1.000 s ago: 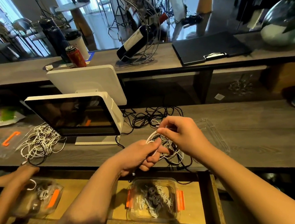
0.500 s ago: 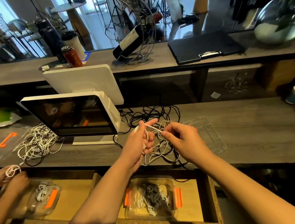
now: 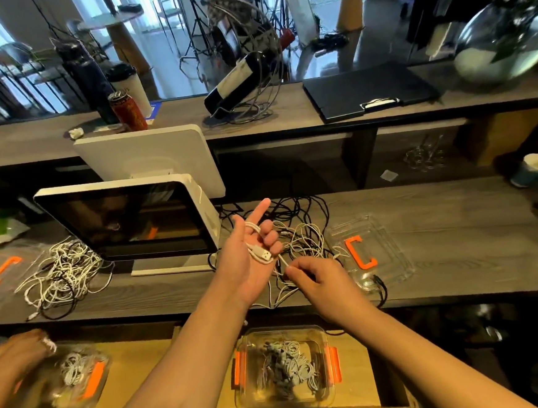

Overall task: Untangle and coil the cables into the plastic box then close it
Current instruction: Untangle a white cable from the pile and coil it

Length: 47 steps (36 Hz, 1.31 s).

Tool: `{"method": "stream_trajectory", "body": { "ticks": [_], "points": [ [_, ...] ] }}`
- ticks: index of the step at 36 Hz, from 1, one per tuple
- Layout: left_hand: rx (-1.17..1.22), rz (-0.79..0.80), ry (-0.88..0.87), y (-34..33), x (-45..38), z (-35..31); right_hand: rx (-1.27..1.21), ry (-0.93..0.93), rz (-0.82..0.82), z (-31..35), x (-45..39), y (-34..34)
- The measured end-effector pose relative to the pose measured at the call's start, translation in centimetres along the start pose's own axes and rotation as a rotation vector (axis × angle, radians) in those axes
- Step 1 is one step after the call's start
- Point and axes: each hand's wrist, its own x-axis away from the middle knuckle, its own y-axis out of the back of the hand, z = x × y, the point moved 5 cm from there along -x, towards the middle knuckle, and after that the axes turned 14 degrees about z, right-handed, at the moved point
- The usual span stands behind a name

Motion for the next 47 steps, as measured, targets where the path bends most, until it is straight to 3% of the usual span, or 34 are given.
{"method": "stream_trajectory", "body": {
  "ticks": [7, 19, 25, 29, 35, 40, 47],
  "points": [
    [-0.133, -0.019, -0.045, 0.6, -0.7, -0.8, 0.062, -0.007, -0.024, 1.8, 0.0, -1.2],
    [-0.350, -0.042, -0.209, -0.9, -0.3, -2.6, 0.454, -0.061, 0.032, 5.7, 0.0, -2.1],
    [-0.916, -0.023, -0.269, -0.9, -0.3, -2.9, 0.517, 0.005, 0.046, 7.3, 0.7, -3.0],
    [-1.085, 0.010, -0.171, 0.0, -0.7, -2.6, 0.444, 0.086, -0.012, 8.0, 1.3, -2.9],
    [-0.923, 0.258, 0.121, -0.8, -0.2, -1.8, 0.406, 0.149, -0.077, 8.6, 1.6, -2.3],
    [-0.910, 0.356, 0.451, -0.6, 1.1, -0.6, 0.380, 0.134, -0.173, 8.3, 1.6, -1.2],
    [-0.951, 0.463, 0.615, -0.3, 2.1, 0.0, 0.416, 0.078, -0.334, 7.6, 2.1, 1.5]
  ]
}}
